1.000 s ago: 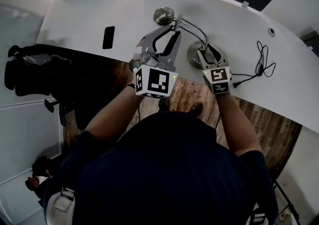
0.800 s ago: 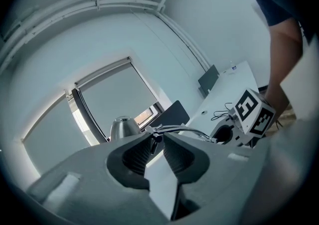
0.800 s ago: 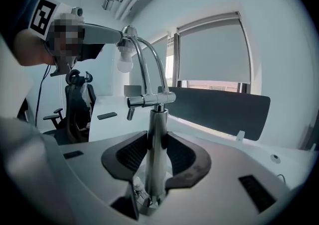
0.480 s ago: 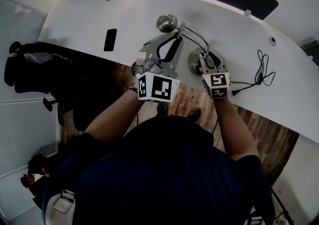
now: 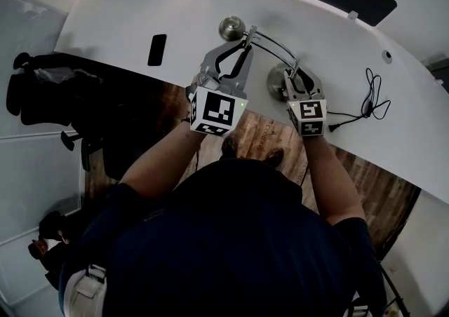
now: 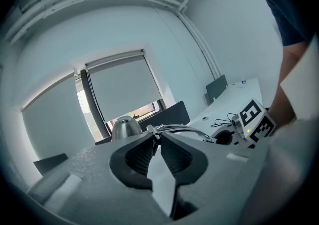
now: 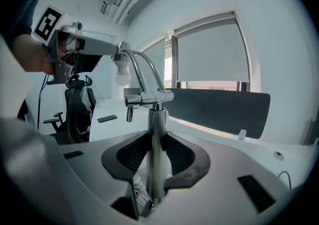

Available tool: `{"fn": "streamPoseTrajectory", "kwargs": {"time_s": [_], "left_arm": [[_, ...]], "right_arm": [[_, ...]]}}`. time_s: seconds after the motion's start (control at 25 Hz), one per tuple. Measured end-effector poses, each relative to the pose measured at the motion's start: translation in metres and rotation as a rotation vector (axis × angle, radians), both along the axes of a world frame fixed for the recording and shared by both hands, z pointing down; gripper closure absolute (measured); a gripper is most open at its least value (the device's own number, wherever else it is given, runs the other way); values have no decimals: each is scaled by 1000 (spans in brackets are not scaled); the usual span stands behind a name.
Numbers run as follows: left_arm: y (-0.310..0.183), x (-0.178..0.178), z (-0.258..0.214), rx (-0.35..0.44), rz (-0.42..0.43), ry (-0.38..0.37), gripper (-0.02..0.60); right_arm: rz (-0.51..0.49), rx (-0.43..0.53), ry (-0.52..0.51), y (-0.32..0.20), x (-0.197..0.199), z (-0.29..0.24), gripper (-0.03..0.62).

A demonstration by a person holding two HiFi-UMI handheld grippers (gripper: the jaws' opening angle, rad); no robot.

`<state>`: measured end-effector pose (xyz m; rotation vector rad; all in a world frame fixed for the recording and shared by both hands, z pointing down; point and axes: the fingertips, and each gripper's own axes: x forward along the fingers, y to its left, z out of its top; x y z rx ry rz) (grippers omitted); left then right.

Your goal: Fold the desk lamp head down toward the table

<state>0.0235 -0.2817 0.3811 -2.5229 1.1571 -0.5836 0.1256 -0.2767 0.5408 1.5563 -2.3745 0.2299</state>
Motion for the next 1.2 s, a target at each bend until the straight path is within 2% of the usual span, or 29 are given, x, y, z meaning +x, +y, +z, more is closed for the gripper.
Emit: {"fn": "streamPoseTrajectory", "kwargs": {"time_s": [0.12,0.24,0.56,0.76,0.92,1.2], "left_arm": [[-6,-10,13,-44,-29,43,528],[-6,-12,17,-48,-39,66,529],[-18,-27,54,-113,-81,-6,531],[-21,-32,91,-190,-105,-50,532],[-23,-31,111,-227,-102,-63,532],[-23,-27,143,-252,-79,-142,524]], "right_arm": [[2,-2,0,0,0,0,470],[6,-8,3,1,0,1,470],[11,-15,20,-1,0,1,470],[21,-21,29,-1,-1,2,468],[28,-20,31,-2,-1,2,468],[37,-23,51,-2,-1,3,468]]}}
